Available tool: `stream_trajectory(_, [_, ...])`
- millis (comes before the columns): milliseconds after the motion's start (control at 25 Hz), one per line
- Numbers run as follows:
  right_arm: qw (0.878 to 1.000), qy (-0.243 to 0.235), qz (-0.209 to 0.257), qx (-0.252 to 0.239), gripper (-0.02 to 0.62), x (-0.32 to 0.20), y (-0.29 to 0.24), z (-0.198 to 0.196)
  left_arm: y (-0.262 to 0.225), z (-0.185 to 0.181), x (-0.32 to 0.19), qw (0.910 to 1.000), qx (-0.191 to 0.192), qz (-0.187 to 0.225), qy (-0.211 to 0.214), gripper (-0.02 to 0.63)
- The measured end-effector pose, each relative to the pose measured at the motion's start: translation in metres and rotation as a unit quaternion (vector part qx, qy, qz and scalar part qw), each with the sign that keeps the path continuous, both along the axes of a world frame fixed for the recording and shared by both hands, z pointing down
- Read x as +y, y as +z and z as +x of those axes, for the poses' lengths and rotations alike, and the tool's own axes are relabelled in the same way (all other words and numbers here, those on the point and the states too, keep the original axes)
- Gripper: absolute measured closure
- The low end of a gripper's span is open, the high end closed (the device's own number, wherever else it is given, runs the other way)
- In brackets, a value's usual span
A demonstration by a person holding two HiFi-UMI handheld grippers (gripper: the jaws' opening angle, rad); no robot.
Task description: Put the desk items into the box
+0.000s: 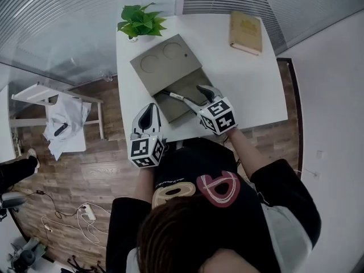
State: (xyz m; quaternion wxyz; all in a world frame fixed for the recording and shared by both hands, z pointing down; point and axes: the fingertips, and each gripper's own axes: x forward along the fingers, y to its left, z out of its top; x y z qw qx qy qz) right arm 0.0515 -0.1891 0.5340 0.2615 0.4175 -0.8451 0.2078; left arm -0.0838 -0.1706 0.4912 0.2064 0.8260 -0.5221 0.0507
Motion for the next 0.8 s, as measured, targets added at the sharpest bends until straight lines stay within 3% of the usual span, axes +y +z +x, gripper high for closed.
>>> stream_trajectory(600, [0.992,0.121,0.030,-0.034,0.349,0.024,-0.016,0.055,-0.005,0.068,0.007,0.9944,0.013,0.010,0.104,0.586])
stream_trajectory(800, [0.990,0.137,0.020,-0.038,0.354,0.039,-0.011,0.064,-0.005,0.082,0.011,0.9920,0.015,0.010,0.125,0.586])
